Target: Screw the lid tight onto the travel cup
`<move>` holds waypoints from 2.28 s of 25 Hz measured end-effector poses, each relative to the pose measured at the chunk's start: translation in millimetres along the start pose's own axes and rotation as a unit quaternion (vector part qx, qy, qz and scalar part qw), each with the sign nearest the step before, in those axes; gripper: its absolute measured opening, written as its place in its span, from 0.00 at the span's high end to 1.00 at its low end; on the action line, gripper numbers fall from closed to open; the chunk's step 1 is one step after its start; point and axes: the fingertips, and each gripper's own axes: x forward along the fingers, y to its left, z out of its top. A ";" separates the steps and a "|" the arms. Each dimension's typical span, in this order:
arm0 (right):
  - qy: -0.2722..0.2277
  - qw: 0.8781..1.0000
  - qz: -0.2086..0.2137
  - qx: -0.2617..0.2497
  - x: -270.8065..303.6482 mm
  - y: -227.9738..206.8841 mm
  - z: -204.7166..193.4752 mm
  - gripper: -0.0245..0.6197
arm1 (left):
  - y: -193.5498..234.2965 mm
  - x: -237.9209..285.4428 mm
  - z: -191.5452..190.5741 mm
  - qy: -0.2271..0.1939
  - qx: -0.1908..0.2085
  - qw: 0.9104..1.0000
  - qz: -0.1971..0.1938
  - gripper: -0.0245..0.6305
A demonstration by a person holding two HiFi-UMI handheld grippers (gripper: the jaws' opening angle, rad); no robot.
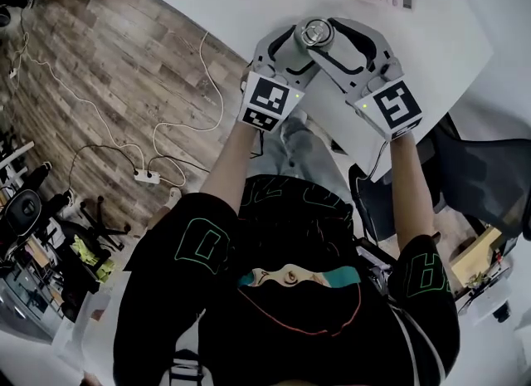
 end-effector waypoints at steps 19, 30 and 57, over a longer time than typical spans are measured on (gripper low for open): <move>-0.054 0.998 -0.043 0.015 -1.3 0.7 10.7 0.51 | -0.4 -0.2 -3.9 0.015 0.003 1.000 0.009 0.46; -0.002 0.986 0.164 -0.024 -1.6 10.1 7.9 0.49 | -1.7 0.7 -3.8 0.025 0.005 1.000 -0.004 0.46; -0.067 0.994 -0.082 0.025 3.4 -2.7 2.3 0.58 | -1.1 0.3 -9.5 0.033 0.004 0.999 0.000 0.46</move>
